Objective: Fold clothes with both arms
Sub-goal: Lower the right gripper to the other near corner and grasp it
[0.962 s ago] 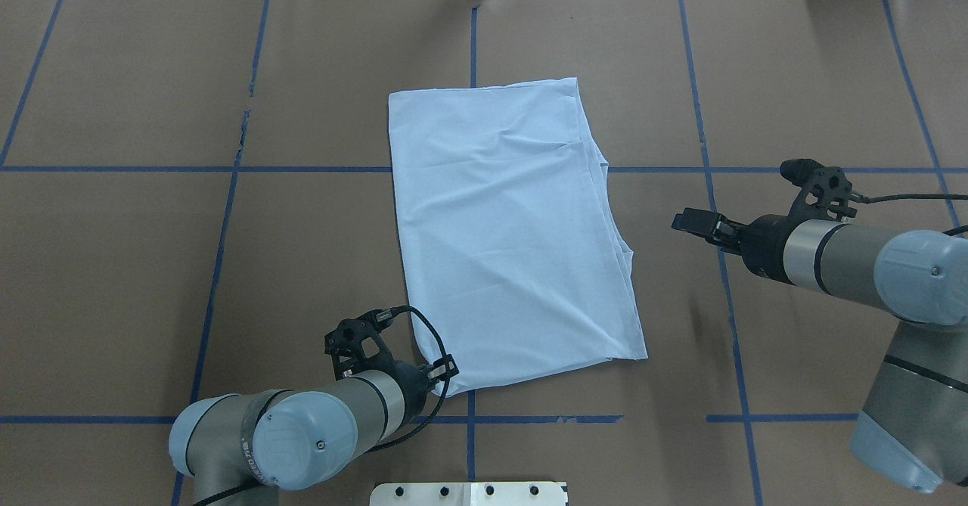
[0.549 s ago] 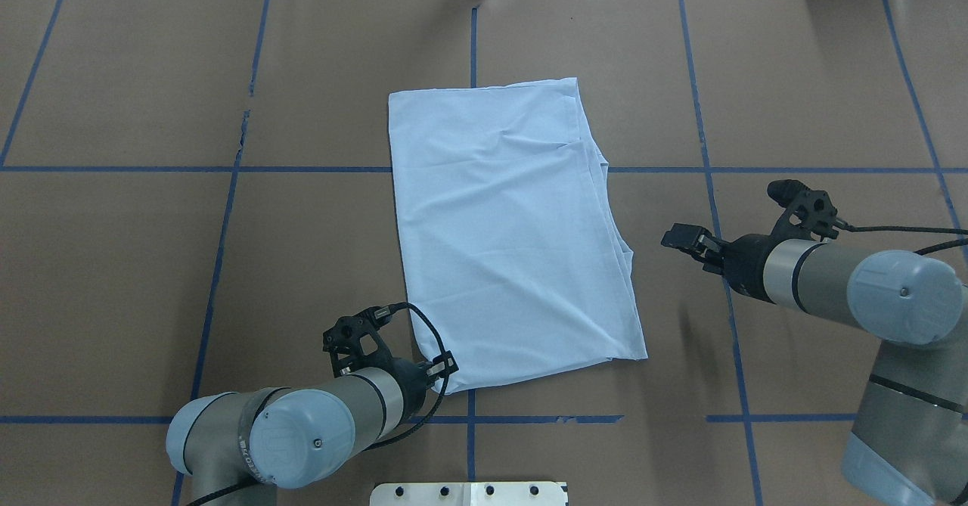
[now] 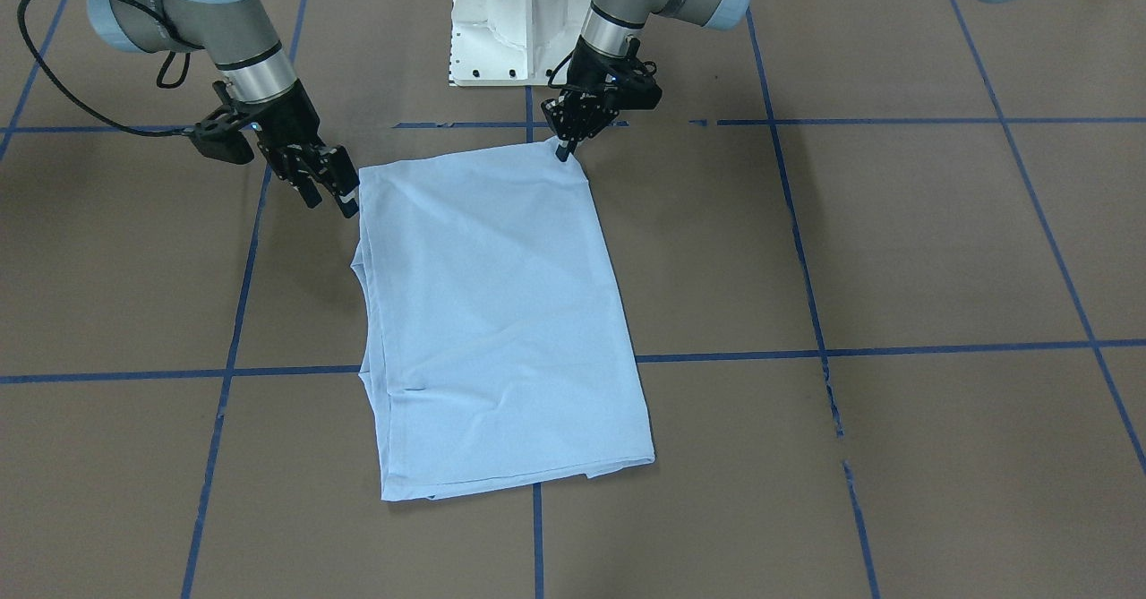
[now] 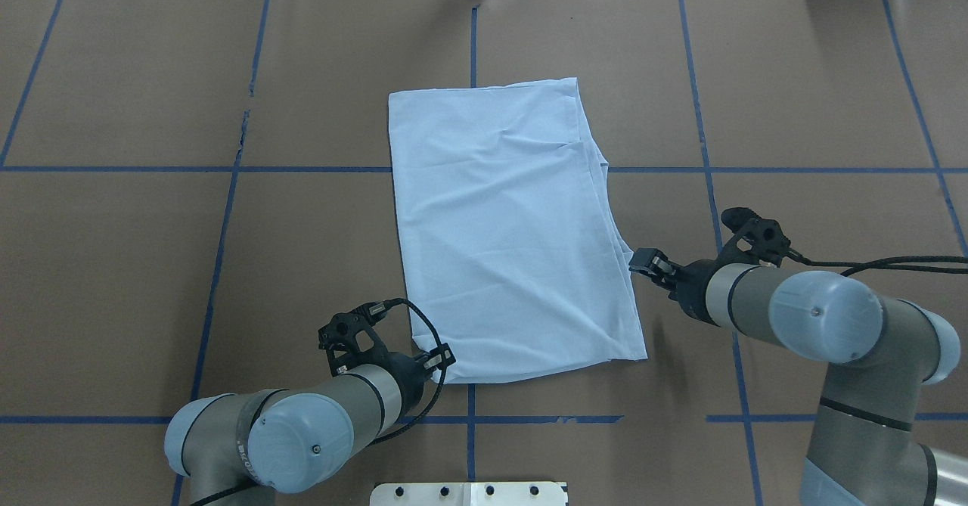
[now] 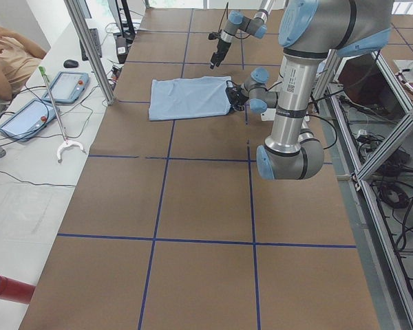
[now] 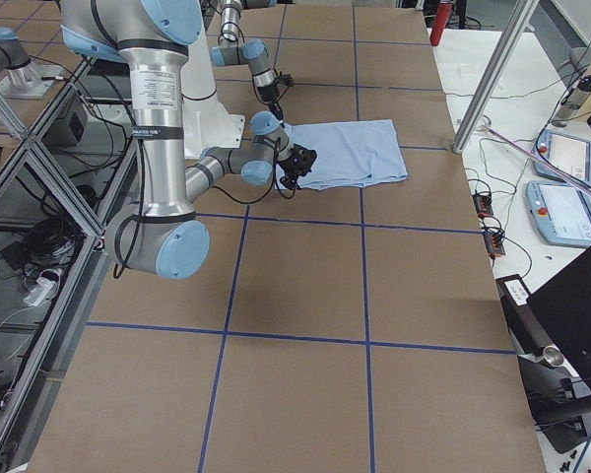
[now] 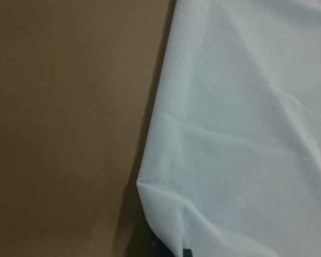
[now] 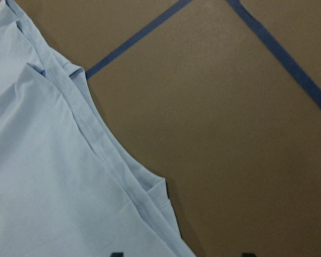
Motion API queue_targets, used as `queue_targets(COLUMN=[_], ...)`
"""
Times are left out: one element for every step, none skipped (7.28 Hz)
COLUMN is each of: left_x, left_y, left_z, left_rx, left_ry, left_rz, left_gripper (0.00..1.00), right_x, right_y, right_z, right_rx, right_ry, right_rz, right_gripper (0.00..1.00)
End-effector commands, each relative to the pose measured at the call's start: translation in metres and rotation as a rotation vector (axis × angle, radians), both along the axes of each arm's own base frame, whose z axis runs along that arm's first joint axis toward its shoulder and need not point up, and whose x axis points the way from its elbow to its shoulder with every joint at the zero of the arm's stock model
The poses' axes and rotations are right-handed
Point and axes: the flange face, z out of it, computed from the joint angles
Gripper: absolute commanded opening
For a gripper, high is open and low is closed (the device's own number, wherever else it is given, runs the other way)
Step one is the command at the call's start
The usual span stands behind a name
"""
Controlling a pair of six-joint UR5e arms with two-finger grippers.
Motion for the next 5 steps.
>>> queue_targets(left_x=[-0.001, -0.003, -0.004, -0.005, -0.005], left_y=[-0.002, -0.003, -0.002, -0.002, -0.002], left_z=[-0.006, -0.007, -0.008, -0.011, -0.011], left_rx=[0.017, 0.019, 0.024, 0.026, 0.026], left_ry=[0.006, 0.010, 0.011, 0.017, 0.017], left_rz=[-0.027, -0.029, -0.036, -0.037, -0.037], left_gripper=[0.00, 0.00, 0.00, 0.00, 0.00], right_x=[-0.035, -0.042, -0.057, -0.067, -0.073], right_y=[0.025, 0.035, 0.049, 0.058, 0.065], right_z=[-0.034, -0.035, -0.037, -0.040, -0.039], right_rx=[-0.078, -0.109, -0.129, -0.126, -0.131], right_ry=[0.027, 0.039, 0.067, 0.096, 0.114], right_rz=[-0.022, -0.025, -0.031, -0.039, -0.055], right_gripper=[0.79, 0.79, 0.79, 0.79, 0.78])
